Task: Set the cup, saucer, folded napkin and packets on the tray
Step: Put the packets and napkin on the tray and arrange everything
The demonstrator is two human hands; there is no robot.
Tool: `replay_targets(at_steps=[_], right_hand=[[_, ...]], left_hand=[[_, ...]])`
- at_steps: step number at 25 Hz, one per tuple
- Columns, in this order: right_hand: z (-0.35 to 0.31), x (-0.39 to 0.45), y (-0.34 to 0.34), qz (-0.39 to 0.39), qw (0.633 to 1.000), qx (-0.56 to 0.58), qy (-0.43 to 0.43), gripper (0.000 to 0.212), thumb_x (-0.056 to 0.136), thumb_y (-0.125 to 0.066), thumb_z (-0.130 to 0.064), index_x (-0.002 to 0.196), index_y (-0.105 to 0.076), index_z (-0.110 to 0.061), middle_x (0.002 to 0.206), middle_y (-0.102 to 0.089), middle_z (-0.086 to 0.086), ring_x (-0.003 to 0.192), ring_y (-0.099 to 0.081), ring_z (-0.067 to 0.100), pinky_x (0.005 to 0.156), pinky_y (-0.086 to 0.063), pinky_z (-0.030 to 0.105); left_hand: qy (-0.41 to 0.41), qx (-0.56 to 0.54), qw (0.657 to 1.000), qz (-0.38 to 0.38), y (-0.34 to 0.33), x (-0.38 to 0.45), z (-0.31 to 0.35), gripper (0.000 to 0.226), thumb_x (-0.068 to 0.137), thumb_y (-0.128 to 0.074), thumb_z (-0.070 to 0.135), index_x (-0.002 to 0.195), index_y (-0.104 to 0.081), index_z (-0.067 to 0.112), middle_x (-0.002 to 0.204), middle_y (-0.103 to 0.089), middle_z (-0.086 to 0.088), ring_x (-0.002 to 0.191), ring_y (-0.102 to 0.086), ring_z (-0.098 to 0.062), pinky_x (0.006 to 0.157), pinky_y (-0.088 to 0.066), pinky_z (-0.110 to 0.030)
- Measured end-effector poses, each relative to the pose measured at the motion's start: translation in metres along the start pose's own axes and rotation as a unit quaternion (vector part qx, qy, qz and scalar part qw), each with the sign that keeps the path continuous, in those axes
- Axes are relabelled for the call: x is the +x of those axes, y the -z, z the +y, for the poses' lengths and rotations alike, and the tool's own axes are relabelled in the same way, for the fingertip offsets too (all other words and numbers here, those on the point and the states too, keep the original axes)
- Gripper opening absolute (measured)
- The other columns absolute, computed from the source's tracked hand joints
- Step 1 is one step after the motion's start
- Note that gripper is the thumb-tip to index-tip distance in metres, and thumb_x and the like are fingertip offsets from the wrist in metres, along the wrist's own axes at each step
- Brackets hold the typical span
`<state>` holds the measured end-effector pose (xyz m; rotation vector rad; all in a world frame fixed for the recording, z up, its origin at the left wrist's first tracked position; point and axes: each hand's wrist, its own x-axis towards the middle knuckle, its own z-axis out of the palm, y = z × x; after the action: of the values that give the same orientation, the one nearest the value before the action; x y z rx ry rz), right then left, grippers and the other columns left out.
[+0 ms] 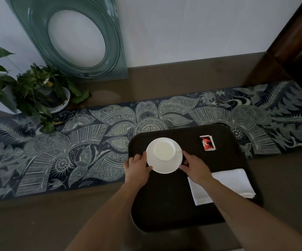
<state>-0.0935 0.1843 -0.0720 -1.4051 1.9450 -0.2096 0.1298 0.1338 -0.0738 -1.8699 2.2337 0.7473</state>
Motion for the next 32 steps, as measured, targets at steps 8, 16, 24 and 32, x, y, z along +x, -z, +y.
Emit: replay_targets(at_steps=[8,16,24,32], right_hand=[[0.053,-0.034,0.014,0.004,0.971,-0.241,0.013,0.052,0.096,-0.044,-0.047,0.145,-0.037,-0.029,0.142,-0.044,0.002,0.129,-0.041,0.024,0.103,-0.039,0.043],[0.117,-0.053,0.062,-0.002,0.942,-0.324,0.081,0.048,0.097,-0.041,-0.045,0.142,-0.041,-0.027,0.136,-0.045,0.002,0.123,-0.042,0.024,0.098,-0.038,0.042],[0.174,-0.053,0.097,0.008,0.924,-0.362,0.123,0.046,0.095,-0.046,-0.035,0.14,-0.044,-0.024,0.135,-0.046,0.002,0.124,-0.039,0.024,0.1,-0.034,0.042],[0.179,-0.041,0.101,0.023,0.928,-0.353,0.119,0.04,0.093,-0.05,-0.025,0.133,-0.05,-0.025,0.127,-0.052,0.001,0.121,-0.039,0.024,0.096,-0.035,0.04]], left_hand=[[0.059,-0.045,0.99,0.118,-0.013,-0.043,0.015,0.035,0.092,-0.055,0.043,0.122,-0.06,0.025,0.119,-0.056,0.0,0.111,-0.055,-0.021,0.1,-0.04,-0.042],[0.025,-0.092,0.995,-0.015,-0.033,-0.062,0.075,0.029,0.085,-0.065,0.042,0.111,-0.068,0.03,0.11,-0.067,0.007,0.104,-0.06,-0.014,0.097,-0.046,-0.043],[0.028,-0.064,0.998,-0.007,-0.06,-0.054,0.13,0.039,0.081,-0.068,0.04,0.118,-0.064,0.029,0.112,-0.061,0.005,0.108,-0.056,-0.018,0.094,-0.045,-0.043],[0.038,-0.07,0.997,0.005,-0.076,-0.048,0.137,0.031,0.082,-0.067,0.03,0.111,-0.058,0.027,0.107,-0.05,0.005,0.106,-0.05,-0.019,0.09,-0.043,-0.041]])
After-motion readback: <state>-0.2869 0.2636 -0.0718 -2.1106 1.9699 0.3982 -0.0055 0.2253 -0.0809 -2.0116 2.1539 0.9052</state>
